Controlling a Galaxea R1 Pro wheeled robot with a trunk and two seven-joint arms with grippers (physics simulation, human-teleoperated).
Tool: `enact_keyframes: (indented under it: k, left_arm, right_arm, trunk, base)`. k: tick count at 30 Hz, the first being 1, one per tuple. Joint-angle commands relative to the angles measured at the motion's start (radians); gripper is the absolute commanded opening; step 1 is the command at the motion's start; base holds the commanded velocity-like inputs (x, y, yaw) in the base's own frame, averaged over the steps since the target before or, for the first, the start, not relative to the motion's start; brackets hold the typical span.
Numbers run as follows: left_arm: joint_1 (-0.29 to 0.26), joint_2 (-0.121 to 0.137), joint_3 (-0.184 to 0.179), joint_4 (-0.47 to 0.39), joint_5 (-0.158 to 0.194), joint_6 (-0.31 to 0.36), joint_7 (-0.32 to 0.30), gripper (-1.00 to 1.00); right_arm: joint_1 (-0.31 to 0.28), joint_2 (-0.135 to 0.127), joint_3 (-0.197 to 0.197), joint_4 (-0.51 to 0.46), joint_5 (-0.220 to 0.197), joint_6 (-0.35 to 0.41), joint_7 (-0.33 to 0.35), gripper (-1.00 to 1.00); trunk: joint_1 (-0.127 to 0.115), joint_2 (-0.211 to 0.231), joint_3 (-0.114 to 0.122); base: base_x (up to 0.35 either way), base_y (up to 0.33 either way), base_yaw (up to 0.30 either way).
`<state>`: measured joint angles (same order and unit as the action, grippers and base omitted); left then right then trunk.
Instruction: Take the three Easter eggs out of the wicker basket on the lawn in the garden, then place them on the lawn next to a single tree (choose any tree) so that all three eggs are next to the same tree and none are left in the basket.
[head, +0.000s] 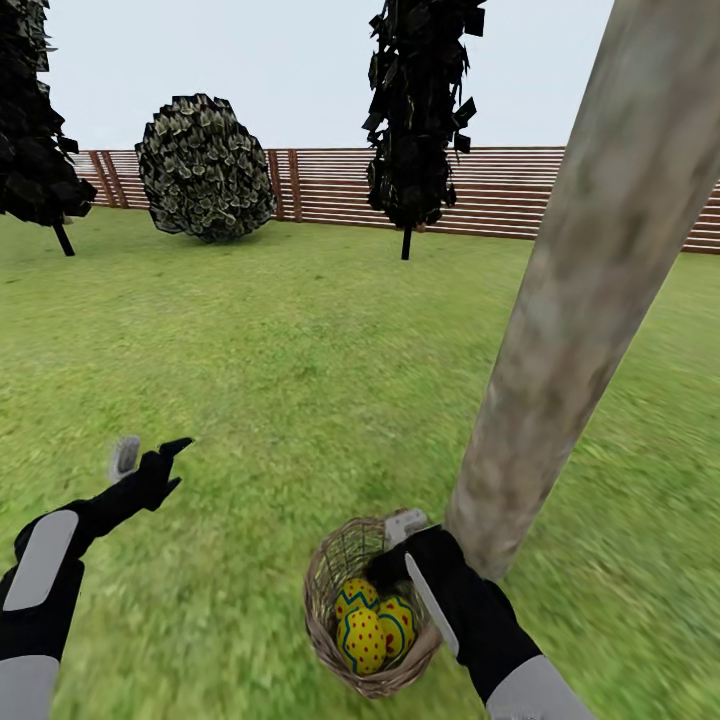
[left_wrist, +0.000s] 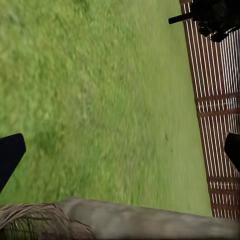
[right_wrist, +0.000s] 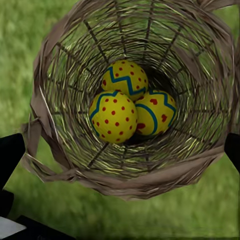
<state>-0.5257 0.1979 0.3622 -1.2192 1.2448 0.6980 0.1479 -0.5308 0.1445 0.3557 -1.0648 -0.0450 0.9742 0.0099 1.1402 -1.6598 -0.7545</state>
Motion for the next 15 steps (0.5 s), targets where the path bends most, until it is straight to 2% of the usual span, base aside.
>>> enact_keyframes:
  k: [1,7,10,15]
  left_arm:
    - [-0.001,-0.007,0.001,0.001,0.011,0.004,0.009,1.0]
    - [-0.001,-0.017,-0.001,0.009,0.012,0.003,0.009,1.0]
    - [0.0,-0.018,-0.002,0.002,0.016,0.004,0.008,1.0]
    - [0.0,-0.018,-0.002,0.003,0.016,0.004,-0.008,1.0]
  right_arm:
    - [-0.015,0.001,-0.001,0.029,-0.004,0.008,-0.002,1.0]
    - [-0.059,0.001,-0.014,0.178,-0.004,0.008,-0.002,1.0]
    - [-0.106,0.001,-0.015,0.254,-0.009,0.005,-0.001,1.0]
    - [-0.157,0.001,-0.014,0.313,-0.084,0.0,0.0,1.0]
  trunk:
    - [0.0,0.0,-0.001]
    - [0.0,0.0,-0.001]
    - [0.0,0.0,-0.001]
    - [0.008,-0.014,-0.007]
  base:
    - [0.009,0.0,0.0]
    - [0.002,0.0,0.0]
    - [0.0,0.0,0.0]
    - [0.0,0.0,0.0]
